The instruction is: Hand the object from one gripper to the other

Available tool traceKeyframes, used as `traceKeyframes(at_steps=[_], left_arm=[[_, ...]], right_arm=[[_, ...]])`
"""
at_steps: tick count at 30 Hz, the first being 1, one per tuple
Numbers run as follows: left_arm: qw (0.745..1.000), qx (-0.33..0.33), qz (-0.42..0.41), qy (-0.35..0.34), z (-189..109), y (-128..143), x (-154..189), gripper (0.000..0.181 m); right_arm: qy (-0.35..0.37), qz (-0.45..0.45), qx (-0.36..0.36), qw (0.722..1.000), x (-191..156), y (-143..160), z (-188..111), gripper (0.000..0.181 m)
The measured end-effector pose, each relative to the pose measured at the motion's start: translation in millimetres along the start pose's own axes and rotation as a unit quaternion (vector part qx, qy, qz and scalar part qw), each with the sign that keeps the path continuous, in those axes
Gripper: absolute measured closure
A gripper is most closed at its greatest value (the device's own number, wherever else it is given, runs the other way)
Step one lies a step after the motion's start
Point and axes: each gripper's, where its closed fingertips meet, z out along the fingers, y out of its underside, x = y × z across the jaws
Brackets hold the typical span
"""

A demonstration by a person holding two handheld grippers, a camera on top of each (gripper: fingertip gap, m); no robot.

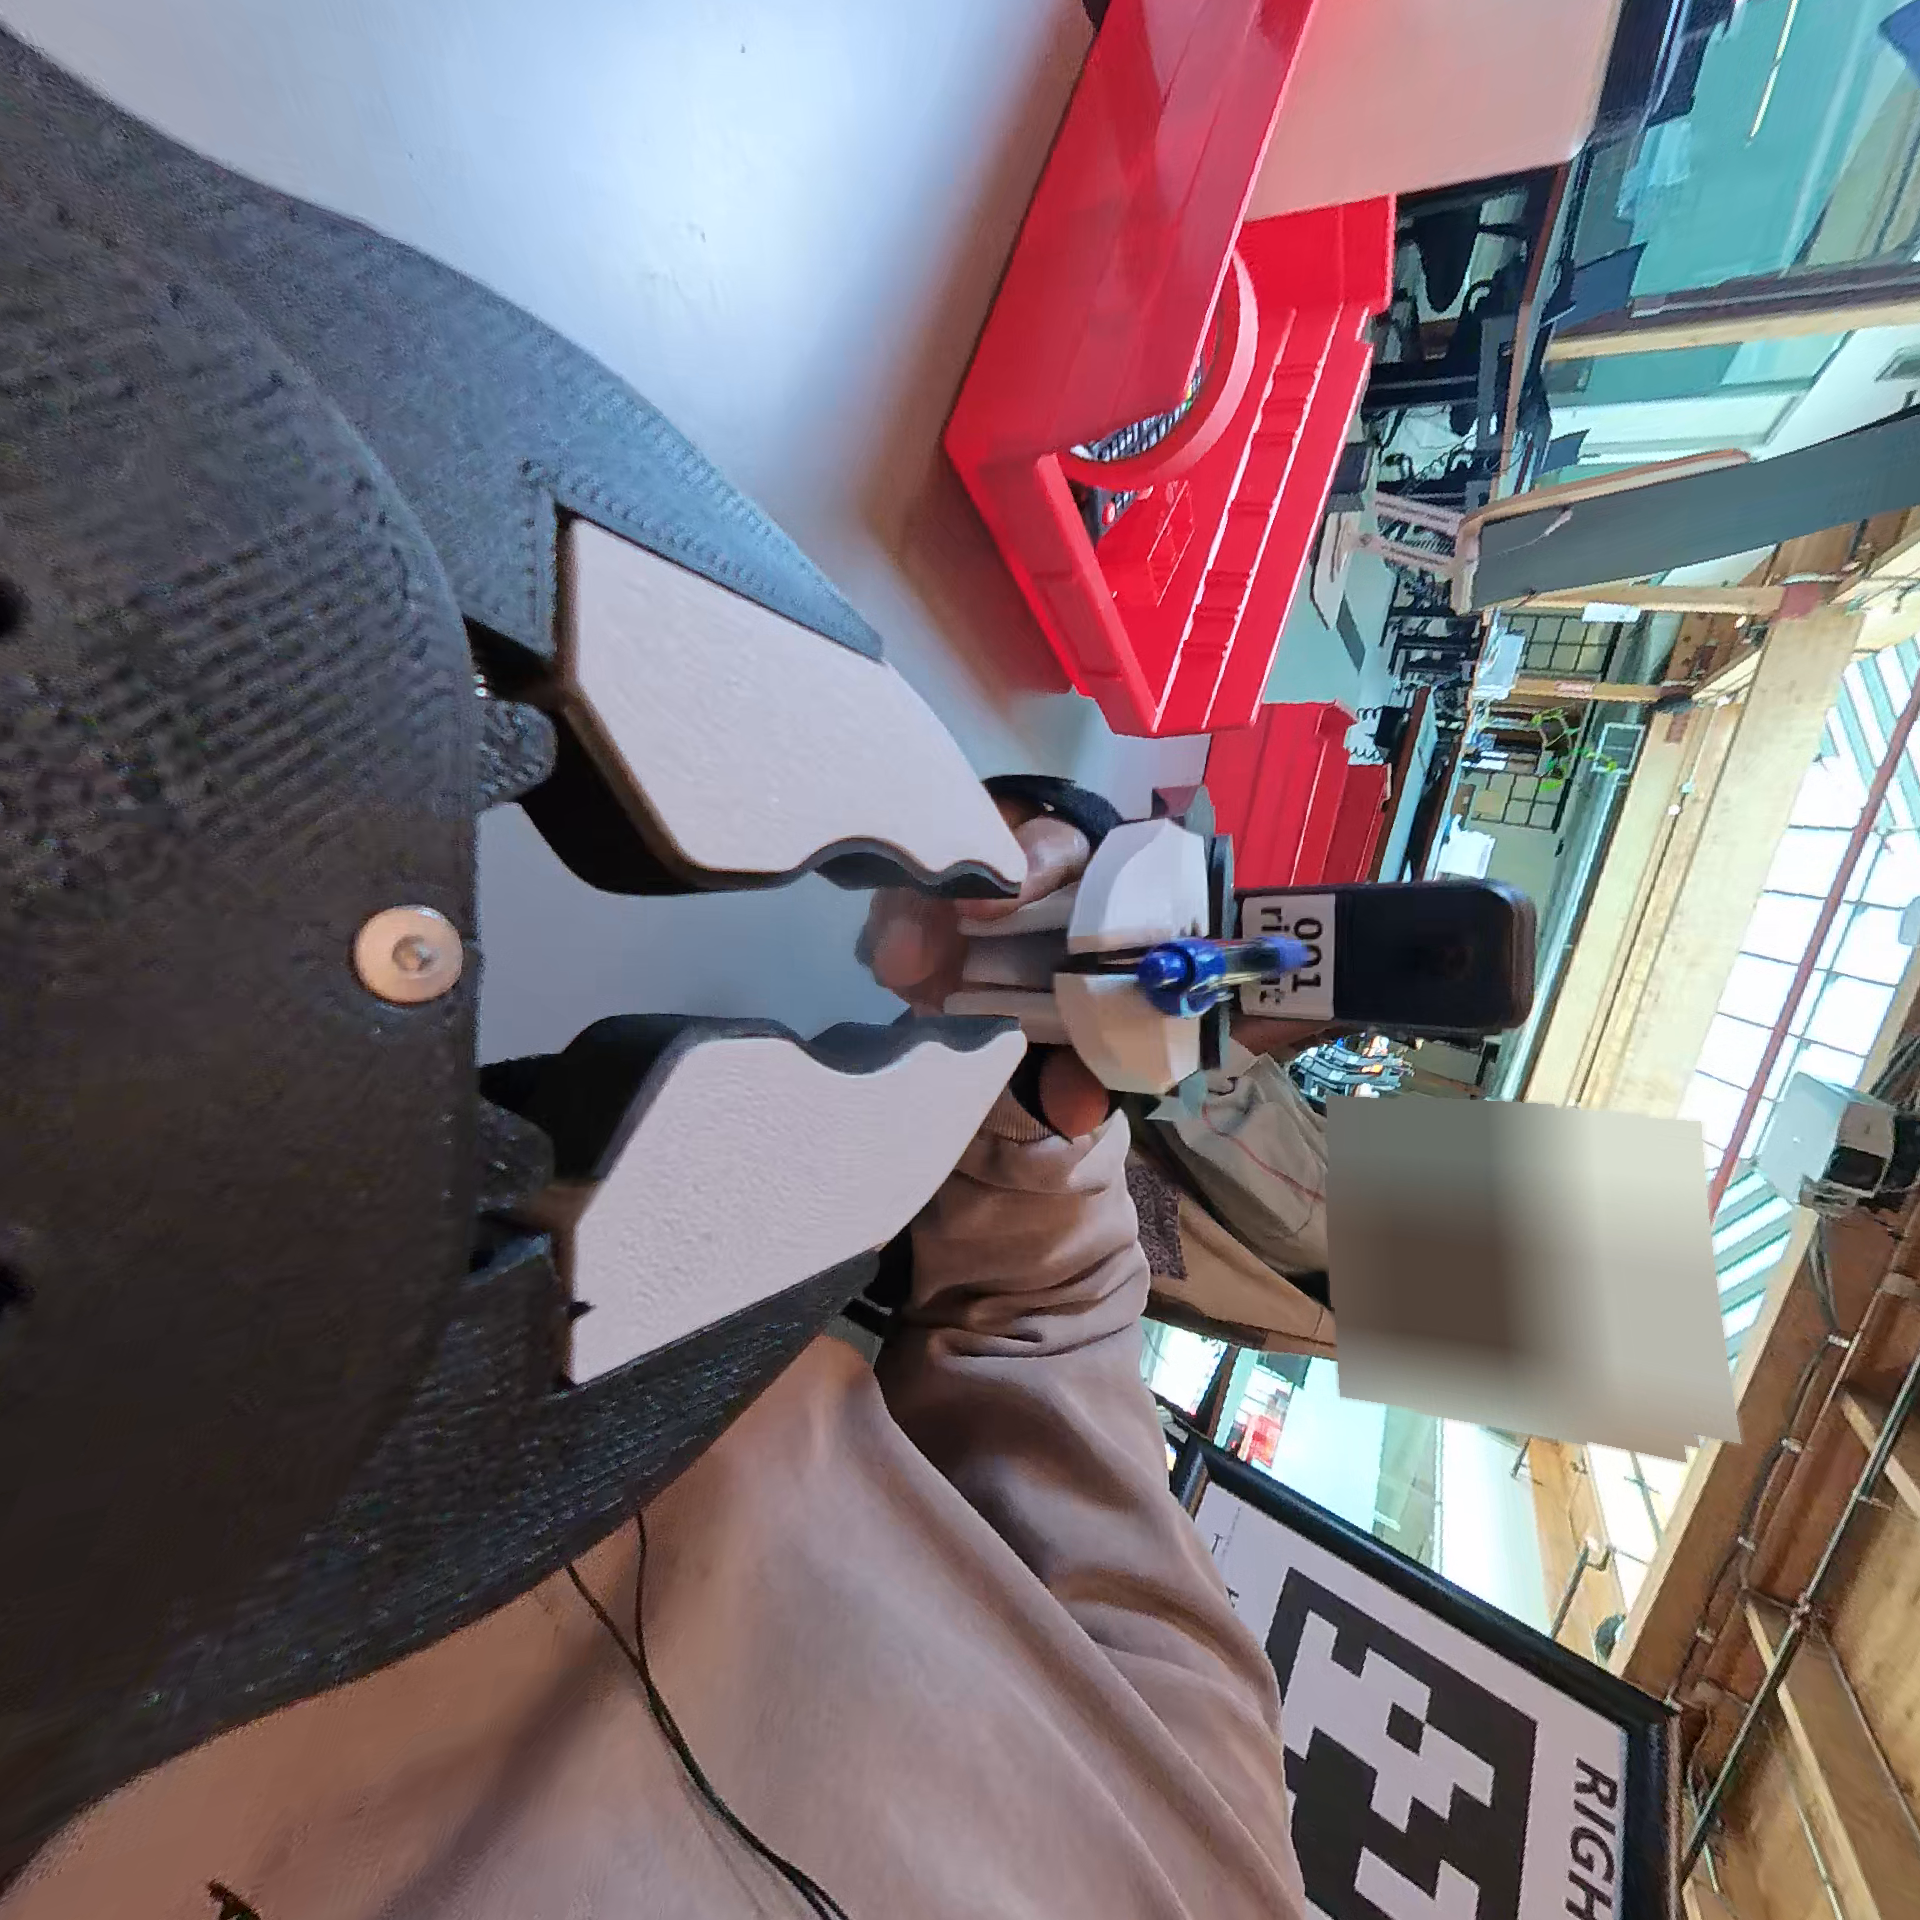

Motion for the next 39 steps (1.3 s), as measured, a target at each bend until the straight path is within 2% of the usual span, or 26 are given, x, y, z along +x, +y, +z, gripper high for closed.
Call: traceKeyframes(at_steps=[8,21,22,27,33,37,39], left_arm=[[1.000,0.015,0.003,0.010,-4.9,-8.4,2.9,0.159],[0.999,-0.002,0.032,-0.013,-2.3,-3.4,0.5,0.165],[0.999,-0.006,0.036,-0.014,-2.3,-2.5,0.7,0.170],[0.996,-0.018,0.082,-0.022,-6.9,-10.0,4.9,0.172],[0.993,-0.010,0.107,-0.044,-25.6,-30.3,-0.5,0.173],[0.990,-0.019,0.120,-0.073,-44.7,-42.0,-11.2,0.173],[0.987,-0.045,0.126,-0.094,-50.5,-37.4,-20.2,0.173]], right_arm=[[0.019,-0.038,-0.045,0.998,2.8,15.0,4.5,0.181],[0.038,-0.052,-0.071,0.995,9.2,25.3,6.0,0.181],[0.038,-0.053,-0.073,0.995,9.0,26.2,6.4,0.181],[0.041,-0.060,-0.069,0.995,9.1,25.3,5.7,0.180],[0.064,-0.086,-0.090,0.990,23.8,22.3,-5.3,0.146],[0.127,-0.122,-0.137,0.975,56.0,19.2,-27.7,0.121],[0.178,-0.160,-0.146,0.960,71.6,10.0,-39.9,0.116]])
